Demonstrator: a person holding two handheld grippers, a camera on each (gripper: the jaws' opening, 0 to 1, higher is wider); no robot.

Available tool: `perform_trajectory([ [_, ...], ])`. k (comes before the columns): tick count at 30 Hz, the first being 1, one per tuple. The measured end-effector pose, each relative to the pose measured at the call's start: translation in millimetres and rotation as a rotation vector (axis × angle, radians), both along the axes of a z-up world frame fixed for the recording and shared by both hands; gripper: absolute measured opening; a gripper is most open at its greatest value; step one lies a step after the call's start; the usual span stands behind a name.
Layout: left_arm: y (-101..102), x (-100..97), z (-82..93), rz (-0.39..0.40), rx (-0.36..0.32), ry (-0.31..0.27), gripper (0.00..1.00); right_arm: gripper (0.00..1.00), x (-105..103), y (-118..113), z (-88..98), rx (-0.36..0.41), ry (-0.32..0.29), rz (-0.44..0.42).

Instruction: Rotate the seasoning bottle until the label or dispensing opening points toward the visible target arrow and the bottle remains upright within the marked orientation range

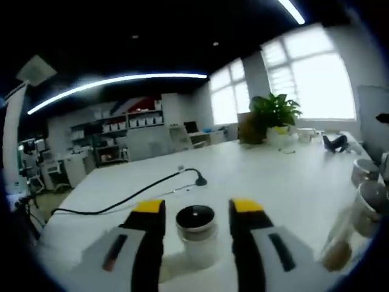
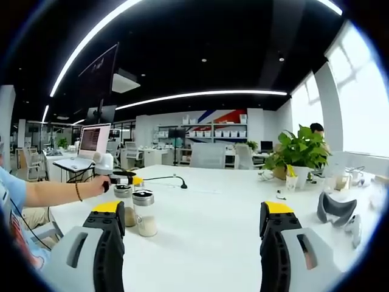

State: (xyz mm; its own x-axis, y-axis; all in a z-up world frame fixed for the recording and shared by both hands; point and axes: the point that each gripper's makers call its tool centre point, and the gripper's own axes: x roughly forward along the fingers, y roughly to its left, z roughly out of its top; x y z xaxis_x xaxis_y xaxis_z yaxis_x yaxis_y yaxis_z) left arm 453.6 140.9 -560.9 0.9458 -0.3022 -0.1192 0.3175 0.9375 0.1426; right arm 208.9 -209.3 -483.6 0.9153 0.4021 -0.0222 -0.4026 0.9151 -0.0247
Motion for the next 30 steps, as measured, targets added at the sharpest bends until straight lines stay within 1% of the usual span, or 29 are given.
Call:
perform_trajectory([
  [1, 0, -0.2, -0.4, 0.001, -0.008, 0.006, 0.45, 0.95, 0, 0, 0.0, -0.001, 0.000, -0.001],
  [2, 0, -1.0, -5.1, 0.012, -0.060, 0.041, 0.47, 0.95, -1, 0, 0.2, -0.002, 0.000, -0.001],
  [3, -1, 0.7, -8.9, 0.005, -0.092, 0.068, 0.48, 0.95, -1, 0, 0.4, -0.003, -0.001, 0.000],
  [4, 2, 3.4, -9.4, 0.012, -0.083, 0.061, 0.47, 0.95, -1, 0, 0.5, -0.004, -0.002, 0.000],
  [6, 3, 4.7, -13.1, 0.024, -0.080, 0.070, 0.47, 0.95, -2, 1, 0.1, -0.006, 0.000, 0.000],
  [12, 1, 6.8, -14.7, 0.027, -0.098, 0.076, 0.45, 0.94, -2, 1, 0.8, -0.008, -0.001, 0.002],
  [17, 3, 10.4, -17.3, 0.043, -0.096, 0.083, 0.42, 0.94, -2, 0, 0.5, -0.009, 0.002, 0.003],
  [18, 4, 10.6, -18.2, 0.048, -0.080, 0.081, 0.41, 0.94, -2, 0, 0.5, -0.009, 0.002, 0.003],
  [19, 7, 11.6, -18.0, 0.064, -0.047, 0.070, 0.40, 0.94, -2, 1, 0.8, -0.013, -0.001, 0.004],
  [21, 5, 9.8, -18.2, 0.066, -0.022, 0.056, 0.38, 0.94, -3, 2, 2.4, -0.026, -0.012, 0.006],
  [25, 0, 6.3, -25.9, 0.055, -0.029, 0.080, 0.39, 0.94, -3, 2, 1.9, -0.029, -0.009, 0.008],
  [26, -1, 5.2, -27.5, 0.058, -0.021, 0.079, 0.39, 0.93, -3, 2, 1.4, -0.030, -0.006, 0.007],
  [27, 0, 4.2, -28.9, 0.066, 0.003, 0.074, 0.39, 0.93, -3, 1, 1.0, -0.031, -0.004, 0.005],
  [28, -1, 3.3, -29.9, 0.067, 0.007, 0.072, 0.38, 0.93, -2, 0, 0.8, -0.031, -0.003, 0.003],
  [29, 2, 8.1, -29.4, 0.066, 0.007, 0.075, 0.37, 0.93, -2, 0, 0.7, -0.031, -0.003, 0.001],
  [30, 2, 8.1, -29.7, 0.066, -0.002, 0.076, 0.36, 0.93, -2, -1, 0.5, -0.029, -0.003, -0.001],
])
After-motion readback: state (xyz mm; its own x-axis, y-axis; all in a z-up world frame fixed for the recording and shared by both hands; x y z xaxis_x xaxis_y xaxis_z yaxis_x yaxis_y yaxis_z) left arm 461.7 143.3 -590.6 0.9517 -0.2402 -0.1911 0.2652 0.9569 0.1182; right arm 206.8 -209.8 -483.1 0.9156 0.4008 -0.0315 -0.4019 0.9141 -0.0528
